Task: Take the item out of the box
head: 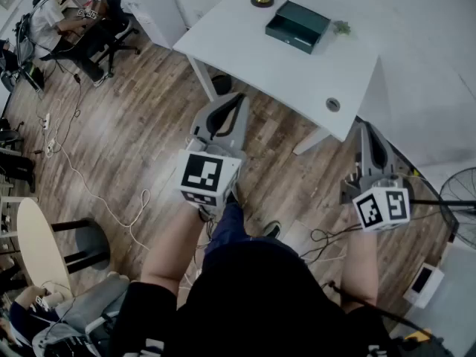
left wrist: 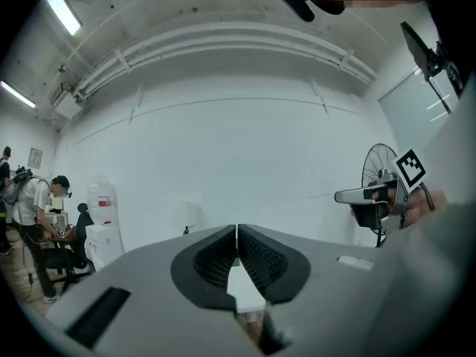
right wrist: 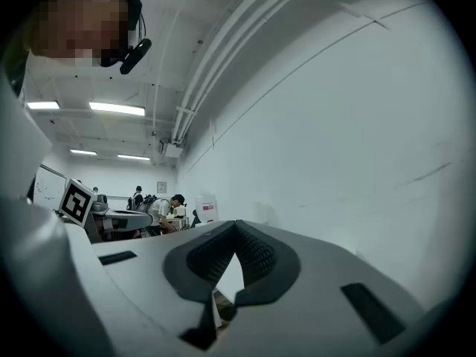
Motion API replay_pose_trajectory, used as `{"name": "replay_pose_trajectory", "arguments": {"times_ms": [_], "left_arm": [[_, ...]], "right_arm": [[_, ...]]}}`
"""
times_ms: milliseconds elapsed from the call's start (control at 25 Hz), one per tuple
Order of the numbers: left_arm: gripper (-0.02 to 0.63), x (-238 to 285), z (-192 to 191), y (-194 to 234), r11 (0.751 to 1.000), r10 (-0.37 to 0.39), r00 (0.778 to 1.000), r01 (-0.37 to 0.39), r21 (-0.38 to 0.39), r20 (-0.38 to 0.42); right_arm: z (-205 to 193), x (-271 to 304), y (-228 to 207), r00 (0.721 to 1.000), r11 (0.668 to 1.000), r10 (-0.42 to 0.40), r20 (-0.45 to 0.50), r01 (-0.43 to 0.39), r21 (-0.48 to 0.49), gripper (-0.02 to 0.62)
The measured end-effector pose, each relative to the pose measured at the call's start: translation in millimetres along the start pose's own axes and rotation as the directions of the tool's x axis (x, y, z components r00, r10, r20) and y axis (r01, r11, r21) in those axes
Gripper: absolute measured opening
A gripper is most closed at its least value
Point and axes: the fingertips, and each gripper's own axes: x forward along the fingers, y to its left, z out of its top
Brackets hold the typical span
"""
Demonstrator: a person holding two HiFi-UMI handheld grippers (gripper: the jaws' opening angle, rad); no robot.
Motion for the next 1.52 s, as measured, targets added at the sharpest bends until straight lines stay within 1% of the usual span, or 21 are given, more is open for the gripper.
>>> {"name": "replay_pose_trajectory", "arguments": {"times_ms": [120, 240, 400, 560, 640, 680, 720, 760, 800, 840, 920, 1080, 1240, 1360, 1520], "left_arm": [[0.011, -14, -5, -38, 1.000, 0.003, 1.000, -0.003, -0.004, -0.012], [0.011, -29, -1, -65, 1.000, -0.001, 1.000, 0.001, -0.001, -0.014], [0.011, -41, 8, -77, 1.000, -0.004, 1.000, 0.004, -0.002, 0.003], [0.011, -48, 8, -77, 1.000, -0.009, 1.000, 0.009, -0.011, 0.003], [0.011, -51, 13, -69, 1.000, -0.003, 1.000, 0.003, -0.010, 0.013], [0.011, -51, 15, -63, 1.000, 0.002, 1.000, -0.001, -0.012, 0.024], [0.012, -50, 18, -56, 1.000, 0.005, 0.999, -0.004, -0.015, 0.036], [0.048, -49, 21, -49, 1.000, 0.004, 0.999, -0.003, -0.017, 0.046], [0.122, -46, 23, -41, 1.000, 0.000, 0.999, 0.001, -0.018, 0.052], [0.174, -43, 24, -34, 1.000, -0.007, 0.998, 0.008, -0.017, 0.056], [0.199, -36, 25, -17, 1.000, -0.025, 0.998, 0.025, -0.008, 0.057], [0.202, -15, 25, 19, 0.997, -0.072, 0.995, 0.072, -0.006, 0.064], [0.202, 6, 20, 58, 0.993, -0.118, 0.990, 0.119, -0.020, 0.075], [0.202, 26, 7, 79, 0.986, -0.158, 0.985, 0.161, -0.044, 0.076], [0.202, 44, -5, 103, 0.975, -0.198, 0.977, 0.204, -0.087, 0.073]], "right_arm": [[3, -35, -13, 1.000, 1.000, -0.002, 0.006, 0.002, -0.015, 0.005], [9, -65, -17, 1.000, 1.000, -0.003, 0.025, 0.004, -0.014, 0.005], [18, -80, -11, 0.999, 1.000, 0.009, 0.050, -0.009, -0.013, 0.005], [19, -83, -7, 0.999, 1.000, -0.003, 0.054, 0.003, -0.005, 0.006], [24, -78, -4, 0.998, 1.000, -0.013, 0.061, 0.014, -0.010, 0.007], [25, -73, -2, 0.998, 1.000, -0.018, 0.058, 0.019, -0.023, 0.053], [26, -68, 0, 0.998, 0.999, -0.024, 0.052, 0.026, -0.039, 0.138], [27, -62, 3, 0.999, 0.998, -0.029, 0.046, 0.032, -0.055, 0.172], [27, -55, 6, 0.999, 0.997, -0.034, 0.042, 0.037, -0.067, 0.180], [26, -48, 9, 0.999, 0.996, -0.036, 0.040, 0.039, -0.075, 0.183], [26, -31, 17, 0.998, 0.996, -0.037, 0.043, 0.040, -0.080, 0.183], [28, 4, 27, 0.997, 0.994, -0.064, 0.048, 0.068, -0.082, 0.183], [28, 42, 38, 0.994, 0.994, -0.094, 0.062, 0.097, -0.057, 0.183], [28, 66, 39, 0.990, 0.989, -0.125, 0.060, 0.129, -0.066, 0.175], [27, 92, 42, 0.987, 0.984, -0.156, 0.029, 0.158, -0.080, 0.170]]}}
